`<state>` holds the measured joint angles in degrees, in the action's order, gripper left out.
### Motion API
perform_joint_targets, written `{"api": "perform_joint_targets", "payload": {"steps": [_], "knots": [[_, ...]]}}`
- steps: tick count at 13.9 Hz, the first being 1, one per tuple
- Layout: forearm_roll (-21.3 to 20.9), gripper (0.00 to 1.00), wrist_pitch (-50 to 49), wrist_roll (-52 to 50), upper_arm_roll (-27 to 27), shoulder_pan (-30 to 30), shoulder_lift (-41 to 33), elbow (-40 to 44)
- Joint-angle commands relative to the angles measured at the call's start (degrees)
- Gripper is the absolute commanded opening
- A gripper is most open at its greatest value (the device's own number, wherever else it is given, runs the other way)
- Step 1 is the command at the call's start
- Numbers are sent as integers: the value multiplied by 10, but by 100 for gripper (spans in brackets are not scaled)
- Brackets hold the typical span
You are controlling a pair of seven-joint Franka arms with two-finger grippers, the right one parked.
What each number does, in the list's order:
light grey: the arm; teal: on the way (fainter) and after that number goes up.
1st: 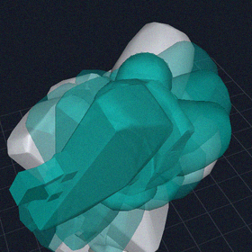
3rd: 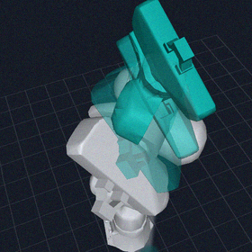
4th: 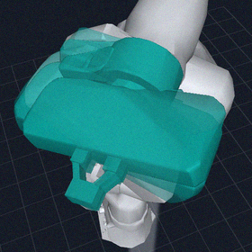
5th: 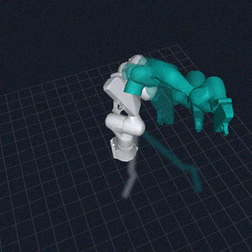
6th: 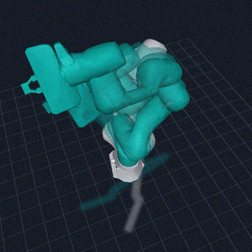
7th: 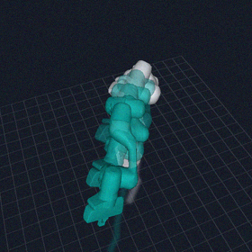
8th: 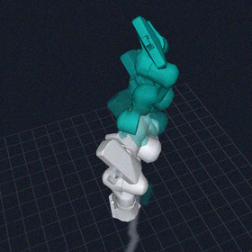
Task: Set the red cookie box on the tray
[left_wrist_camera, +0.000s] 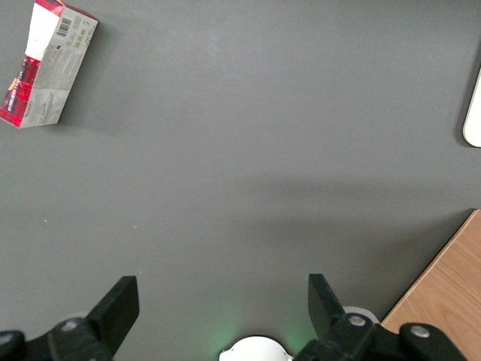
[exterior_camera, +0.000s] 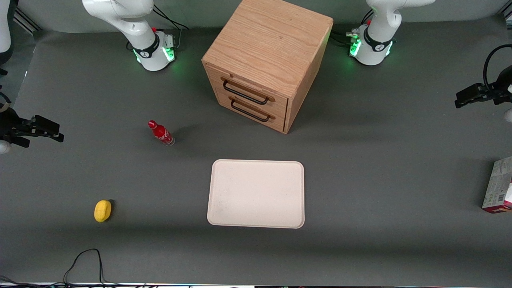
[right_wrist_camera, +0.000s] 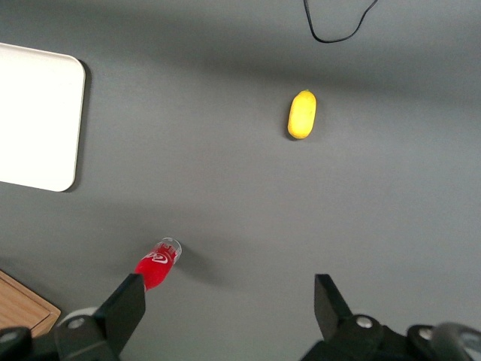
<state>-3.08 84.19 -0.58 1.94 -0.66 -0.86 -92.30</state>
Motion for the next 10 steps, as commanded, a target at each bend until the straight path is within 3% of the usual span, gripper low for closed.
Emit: {"api": "perform_joint_targets", "payload": {"steps": [1, 10], "knots": [[3, 100, -19, -14, 5, 14, 17, 31], [3, 100, -37, -15, 8, 4, 57, 72]]}}
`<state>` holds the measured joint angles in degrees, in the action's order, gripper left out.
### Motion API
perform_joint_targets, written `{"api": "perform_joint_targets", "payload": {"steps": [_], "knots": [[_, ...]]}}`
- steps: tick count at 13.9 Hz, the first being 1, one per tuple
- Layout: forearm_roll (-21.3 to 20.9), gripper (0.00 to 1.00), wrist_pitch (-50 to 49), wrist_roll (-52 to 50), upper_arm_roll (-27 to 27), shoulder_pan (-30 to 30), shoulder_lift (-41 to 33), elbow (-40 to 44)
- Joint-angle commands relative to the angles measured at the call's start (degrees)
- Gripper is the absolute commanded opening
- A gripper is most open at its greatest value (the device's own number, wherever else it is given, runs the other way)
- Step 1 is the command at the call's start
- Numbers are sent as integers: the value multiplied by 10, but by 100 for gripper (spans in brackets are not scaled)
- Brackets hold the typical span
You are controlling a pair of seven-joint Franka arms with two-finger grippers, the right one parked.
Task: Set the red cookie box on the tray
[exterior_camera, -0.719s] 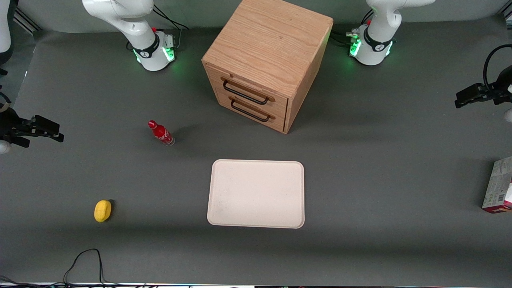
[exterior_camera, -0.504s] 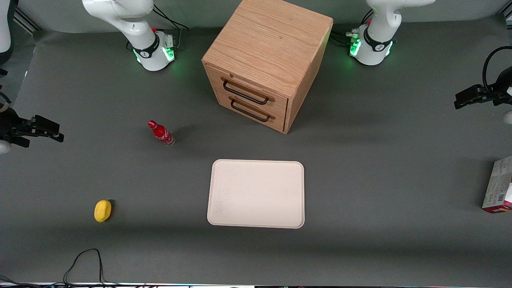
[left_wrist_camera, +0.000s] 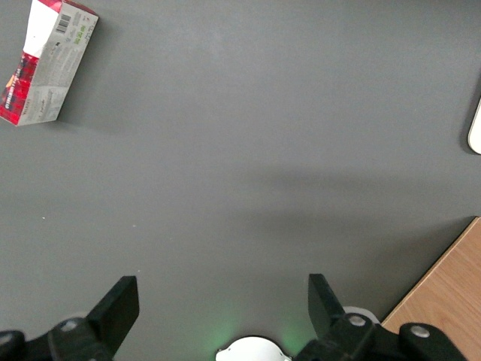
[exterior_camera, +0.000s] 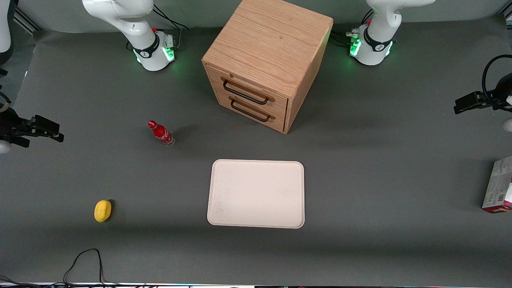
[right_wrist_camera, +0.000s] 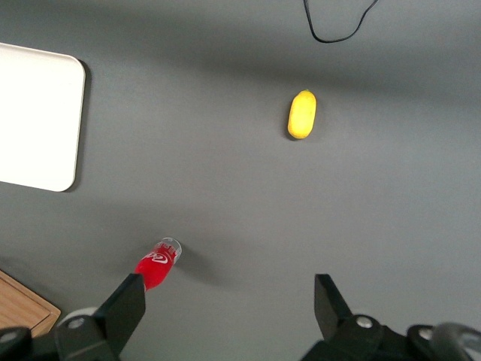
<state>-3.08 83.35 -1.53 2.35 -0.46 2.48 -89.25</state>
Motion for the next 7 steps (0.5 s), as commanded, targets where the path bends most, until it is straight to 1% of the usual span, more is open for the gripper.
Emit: {"api": "perform_joint_targets", "payload": {"steps": [1, 4, 7], "knots": [[3, 100, -39, -6, 5, -2, 34, 56], [1, 100, -73, 6, 5, -45, 84, 112], [5, 100, -69, 97, 5, -102, 139, 149]]}}
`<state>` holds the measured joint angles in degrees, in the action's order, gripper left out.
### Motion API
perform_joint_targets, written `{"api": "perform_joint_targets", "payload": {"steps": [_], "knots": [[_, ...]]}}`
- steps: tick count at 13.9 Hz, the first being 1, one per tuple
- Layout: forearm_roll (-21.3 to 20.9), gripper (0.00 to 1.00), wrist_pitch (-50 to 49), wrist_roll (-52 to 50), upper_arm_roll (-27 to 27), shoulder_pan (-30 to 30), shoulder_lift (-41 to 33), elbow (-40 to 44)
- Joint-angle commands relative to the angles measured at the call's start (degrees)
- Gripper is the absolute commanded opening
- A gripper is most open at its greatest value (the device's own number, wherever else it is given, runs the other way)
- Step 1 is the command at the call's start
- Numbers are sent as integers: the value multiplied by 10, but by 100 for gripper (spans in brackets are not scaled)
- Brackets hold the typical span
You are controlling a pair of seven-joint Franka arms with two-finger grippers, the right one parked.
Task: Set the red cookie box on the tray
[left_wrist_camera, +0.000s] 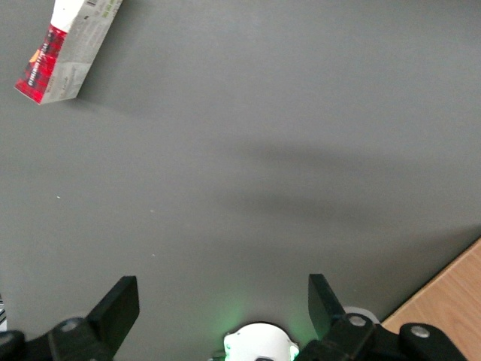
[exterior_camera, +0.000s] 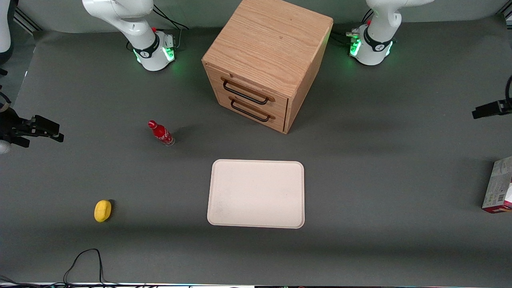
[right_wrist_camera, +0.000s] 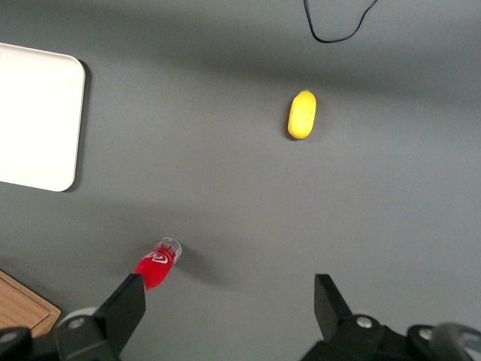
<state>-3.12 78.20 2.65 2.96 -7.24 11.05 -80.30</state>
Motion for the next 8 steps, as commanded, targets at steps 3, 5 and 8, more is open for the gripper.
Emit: {"api": "perform_joint_targets", "payload": {"steps": [3, 5, 8], "knots": [[5, 100, -11, 199, -1, -101, 135, 135], [-2, 100, 20, 296, -1, -137, 198, 189], [-10, 100, 123, 425, -1, -178, 256, 209]]}}
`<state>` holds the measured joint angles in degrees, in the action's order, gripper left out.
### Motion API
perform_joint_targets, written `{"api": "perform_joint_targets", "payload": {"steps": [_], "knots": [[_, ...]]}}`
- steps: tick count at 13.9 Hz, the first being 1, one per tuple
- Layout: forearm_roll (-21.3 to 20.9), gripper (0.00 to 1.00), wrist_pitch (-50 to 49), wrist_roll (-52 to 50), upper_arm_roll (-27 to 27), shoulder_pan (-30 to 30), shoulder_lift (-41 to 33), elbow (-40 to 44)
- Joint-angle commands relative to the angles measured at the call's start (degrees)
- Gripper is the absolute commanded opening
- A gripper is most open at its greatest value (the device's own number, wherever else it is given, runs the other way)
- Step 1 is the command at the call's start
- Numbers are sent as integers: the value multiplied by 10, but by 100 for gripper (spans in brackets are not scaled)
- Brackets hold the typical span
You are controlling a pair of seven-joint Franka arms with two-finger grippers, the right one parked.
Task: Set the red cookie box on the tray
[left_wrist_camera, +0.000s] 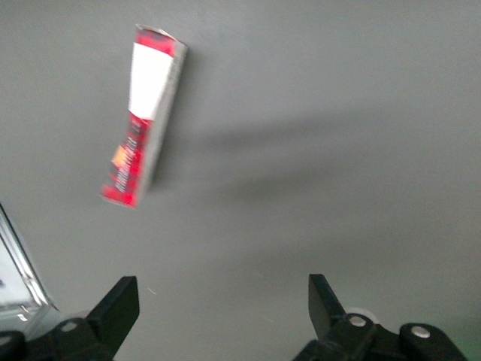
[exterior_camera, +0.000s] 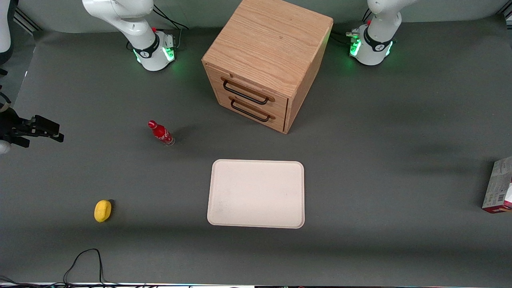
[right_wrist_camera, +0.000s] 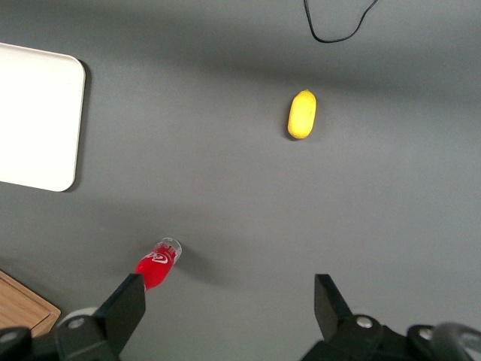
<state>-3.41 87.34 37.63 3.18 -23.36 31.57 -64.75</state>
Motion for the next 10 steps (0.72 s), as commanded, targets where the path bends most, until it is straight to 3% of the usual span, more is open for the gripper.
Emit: {"api": "perform_joint_targets", "payload": {"steps": [1, 5, 10], "knots": [[-7, 100, 62, 95, -3, -20, 65, 54], [-6, 100, 191, 157, -5, -45, 137, 62], [8, 100, 198, 162, -8, -51, 177, 40]]}}
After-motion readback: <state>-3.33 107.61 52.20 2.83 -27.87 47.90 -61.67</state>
